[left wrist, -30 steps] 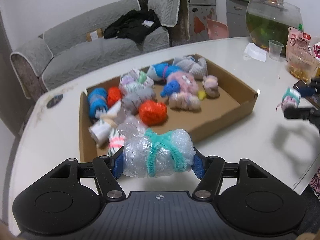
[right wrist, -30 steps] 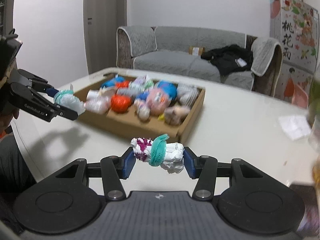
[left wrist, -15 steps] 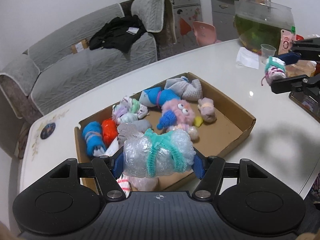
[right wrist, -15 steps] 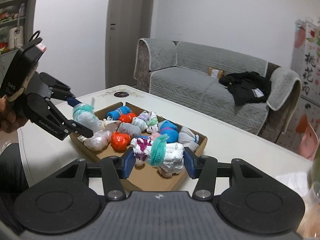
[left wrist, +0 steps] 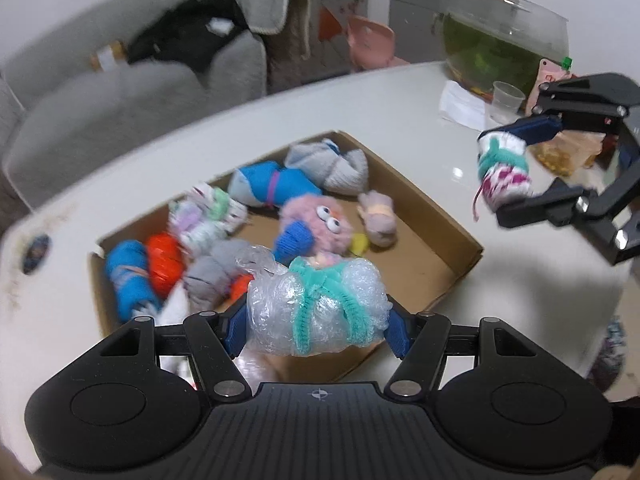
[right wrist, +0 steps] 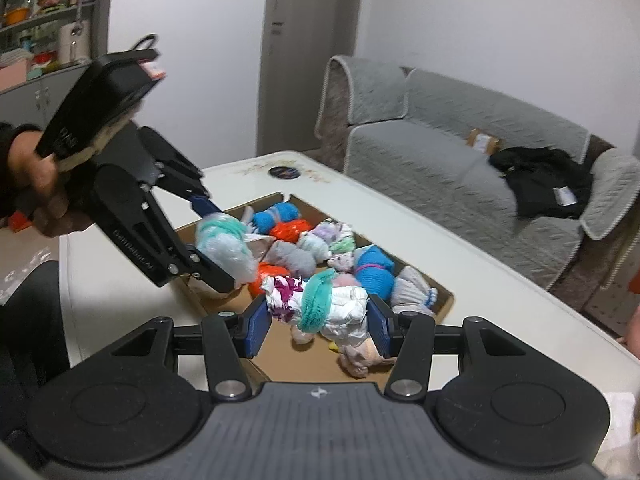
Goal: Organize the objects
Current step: 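Carry the bubble-wrap bundle and sock roll into the tray and lower them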
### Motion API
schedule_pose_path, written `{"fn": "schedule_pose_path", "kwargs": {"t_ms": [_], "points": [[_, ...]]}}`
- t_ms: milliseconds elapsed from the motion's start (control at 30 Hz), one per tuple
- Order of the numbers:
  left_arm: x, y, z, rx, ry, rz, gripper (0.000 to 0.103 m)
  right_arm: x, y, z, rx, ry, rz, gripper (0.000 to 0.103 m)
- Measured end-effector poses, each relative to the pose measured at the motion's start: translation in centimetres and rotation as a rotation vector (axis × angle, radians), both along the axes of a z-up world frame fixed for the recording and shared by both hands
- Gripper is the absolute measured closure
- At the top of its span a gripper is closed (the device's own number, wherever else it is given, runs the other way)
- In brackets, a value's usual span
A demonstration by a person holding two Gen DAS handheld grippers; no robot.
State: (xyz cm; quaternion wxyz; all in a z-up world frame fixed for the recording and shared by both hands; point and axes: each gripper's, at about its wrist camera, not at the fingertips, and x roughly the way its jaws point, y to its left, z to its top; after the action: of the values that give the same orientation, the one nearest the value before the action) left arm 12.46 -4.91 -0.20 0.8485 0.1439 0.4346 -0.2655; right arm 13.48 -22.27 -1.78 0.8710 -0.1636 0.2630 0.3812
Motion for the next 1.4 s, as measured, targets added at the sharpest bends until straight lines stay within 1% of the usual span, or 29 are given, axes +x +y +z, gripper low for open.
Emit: {"fn": "schedule_pose_path", "kwargs": {"t_ms": [67,167,300,467,567,633,767,833,900,967,1067,1167,1267,1333,1400], "points": [[0.8,-0.1,-0.3,-0.002,0.035,0.003,0.033,0.5,0.4,-0.1,-0.012,0.024,0.027,0.056],[2.0,-0.4,-1.4,-0.003,0.119,-0.009,0.033,1.4,1.0,-0.5,-0.027,0.086,0.075,0.056],[3.4,-1.3,-3.2,0.032,0.181,-0.012,0.033,2.7,2.1,-1.3,-0.047,0.162,0.120,0.056],[4.4,-1.8,-4.9,0.102,0.190,-0.049,0.033,3.7,3.3,-2.7,-0.100,0.214,0.181,0.056],[5.0,-2.0,-5.6,0.124,0.183,-0.059,0.033,4.4,3.5,-3.6,-0.143,0.228,0.180,0.056],[5.1,-2.2,-5.8,0.129,0.180,-0.074,0.032,4.8,3.7,-3.9,-0.142,0.240,0.187,0.056],[4.7,-1.6,-6.5,0.160,0.187,-0.117,0.032,4.5,4.4,-4.0,-0.118,0.275,0.261,0.056],[4.9,-1.0,-7.1,0.168,0.201,-0.102,0.032,4.7,4.9,-4.4,-0.119,0.295,0.296,0.056],[5.0,-0.5,-7.4,0.158,0.212,-0.094,0.032,5.1,5.5,-5.2,-0.118,0.326,0.316,0.056],[5.0,-0.3,-7.4,0.154,0.211,-0.092,0.032,5.9,5.9,-5.9,-0.106,0.366,0.322,0.056],[5.1,-0.1,-7.4,0.149,0.209,-0.086,0.032,7.2,6.3,-6.8,-0.103,0.402,0.315,0.056],[5.5,-0.1,-7.4,0.145,0.196,-0.058,0.032,8.1,6.6,-7.5,-0.147,0.378,0.264,0.056],[5.5,-0.7,-7.6,0.139,0.182,-0.037,0.031,7.8,6.6,-7.5,-0.220,0.292,0.210,0.056],[5.8,-1.3,-7.7,0.129,0.165,-0.019,0.031,7.4,6.7,-7.5,-0.266,0.244,0.199,0.056],[5.8,-1.9,-7.7,0.124,0.128,-0.017,0.031,7.0,6.7,-7.5,-0.301,0.227,0.210,0.056]]}}
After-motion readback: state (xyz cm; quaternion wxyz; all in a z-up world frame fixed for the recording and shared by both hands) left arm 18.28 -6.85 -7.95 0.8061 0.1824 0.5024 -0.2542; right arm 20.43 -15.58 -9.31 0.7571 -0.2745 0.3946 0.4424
